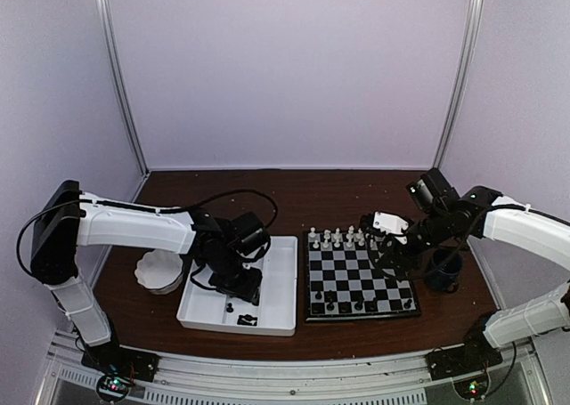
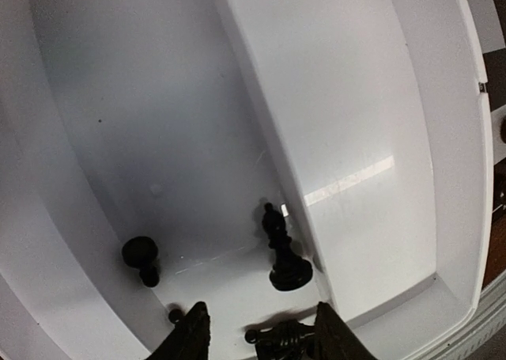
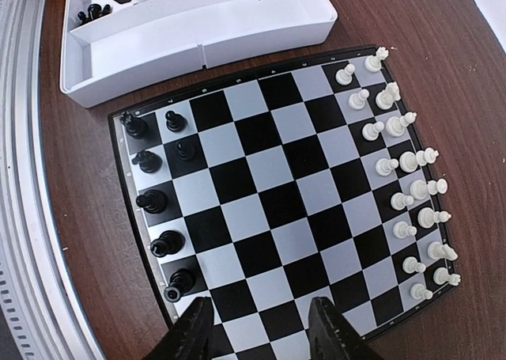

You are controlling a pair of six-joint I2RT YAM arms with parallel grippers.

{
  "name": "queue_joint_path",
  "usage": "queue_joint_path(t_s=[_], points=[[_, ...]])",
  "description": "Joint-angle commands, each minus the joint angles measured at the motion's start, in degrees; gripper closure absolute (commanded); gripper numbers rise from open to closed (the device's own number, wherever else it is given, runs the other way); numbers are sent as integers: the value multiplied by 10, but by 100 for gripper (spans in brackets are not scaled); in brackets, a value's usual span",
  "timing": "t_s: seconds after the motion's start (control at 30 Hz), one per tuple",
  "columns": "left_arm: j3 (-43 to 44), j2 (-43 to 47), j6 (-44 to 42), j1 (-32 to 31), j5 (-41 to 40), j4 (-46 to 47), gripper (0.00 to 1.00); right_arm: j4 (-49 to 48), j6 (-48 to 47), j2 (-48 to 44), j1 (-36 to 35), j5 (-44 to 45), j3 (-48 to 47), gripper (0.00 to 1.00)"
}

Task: Set up the chess pieces on the board
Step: Pick up the bishop from the storage box.

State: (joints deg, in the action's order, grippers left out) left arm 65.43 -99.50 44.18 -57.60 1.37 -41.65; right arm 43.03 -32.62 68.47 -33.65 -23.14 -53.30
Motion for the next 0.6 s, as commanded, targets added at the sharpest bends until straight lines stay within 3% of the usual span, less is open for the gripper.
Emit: queue_joint_path(t_s=[0.0,0.57], points=[[15,-15,15,-1,15,13,54,-6,1,-3,3,-11,2,57],[20,-53,15,2,-26,43,63,-2,1,2,3,-12,2,57]])
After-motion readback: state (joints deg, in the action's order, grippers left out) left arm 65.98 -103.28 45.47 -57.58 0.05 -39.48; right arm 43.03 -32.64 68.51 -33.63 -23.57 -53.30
